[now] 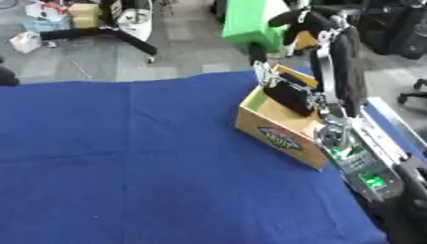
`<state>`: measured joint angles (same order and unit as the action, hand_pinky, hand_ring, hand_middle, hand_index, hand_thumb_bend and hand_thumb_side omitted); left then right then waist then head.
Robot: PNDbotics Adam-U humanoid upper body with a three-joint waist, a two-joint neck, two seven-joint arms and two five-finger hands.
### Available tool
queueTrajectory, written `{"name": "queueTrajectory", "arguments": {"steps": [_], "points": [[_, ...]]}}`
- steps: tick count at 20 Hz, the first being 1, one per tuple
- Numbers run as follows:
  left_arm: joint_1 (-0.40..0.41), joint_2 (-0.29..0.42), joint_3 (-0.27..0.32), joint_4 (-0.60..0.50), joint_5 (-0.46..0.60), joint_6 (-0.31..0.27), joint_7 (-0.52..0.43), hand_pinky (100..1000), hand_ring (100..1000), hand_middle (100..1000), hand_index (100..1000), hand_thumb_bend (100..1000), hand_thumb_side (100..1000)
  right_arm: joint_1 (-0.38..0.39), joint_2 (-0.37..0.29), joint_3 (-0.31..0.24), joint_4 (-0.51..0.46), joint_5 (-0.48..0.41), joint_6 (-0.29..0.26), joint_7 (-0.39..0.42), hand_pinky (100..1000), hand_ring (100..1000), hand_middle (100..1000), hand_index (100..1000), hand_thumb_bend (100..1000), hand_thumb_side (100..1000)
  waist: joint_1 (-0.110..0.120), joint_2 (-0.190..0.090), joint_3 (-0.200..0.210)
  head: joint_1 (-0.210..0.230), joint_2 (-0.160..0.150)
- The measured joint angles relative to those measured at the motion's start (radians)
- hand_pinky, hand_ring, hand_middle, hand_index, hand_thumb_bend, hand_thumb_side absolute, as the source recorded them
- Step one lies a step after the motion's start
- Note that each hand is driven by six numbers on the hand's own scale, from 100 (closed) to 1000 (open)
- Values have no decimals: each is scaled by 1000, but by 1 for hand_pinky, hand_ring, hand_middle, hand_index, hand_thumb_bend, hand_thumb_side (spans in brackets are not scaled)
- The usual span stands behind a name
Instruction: Pick up the objects with one hand, pass them to the other hand, and then place them into the box on the other side of the table.
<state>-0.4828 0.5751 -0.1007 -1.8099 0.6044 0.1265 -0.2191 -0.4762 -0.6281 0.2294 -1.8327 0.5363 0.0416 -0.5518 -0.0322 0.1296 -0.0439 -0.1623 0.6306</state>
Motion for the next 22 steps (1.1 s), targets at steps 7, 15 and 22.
{"name": "queueTrajectory", "arguments": {"steps": [7,15,22], "points": [[69,-22,46,-26,-17,-18,15,754,650,627,729,634,711,-116,20,-35,451,-151,-13,123,533,496,367,409,339,136,1,0,30,-63,0],[113,-46,82,-46,-33,-33,28,755,651,628,729,632,712,-195,68,-107,895,-163,-10,113,602,599,552,610,532,295,8,1,59,-117,-1],[135,-54,105,-49,-42,-43,37,756,655,631,730,626,711,-154,41,-136,892,-62,-19,242,773,805,865,866,683,500,8,1,57,-115,0]]}}
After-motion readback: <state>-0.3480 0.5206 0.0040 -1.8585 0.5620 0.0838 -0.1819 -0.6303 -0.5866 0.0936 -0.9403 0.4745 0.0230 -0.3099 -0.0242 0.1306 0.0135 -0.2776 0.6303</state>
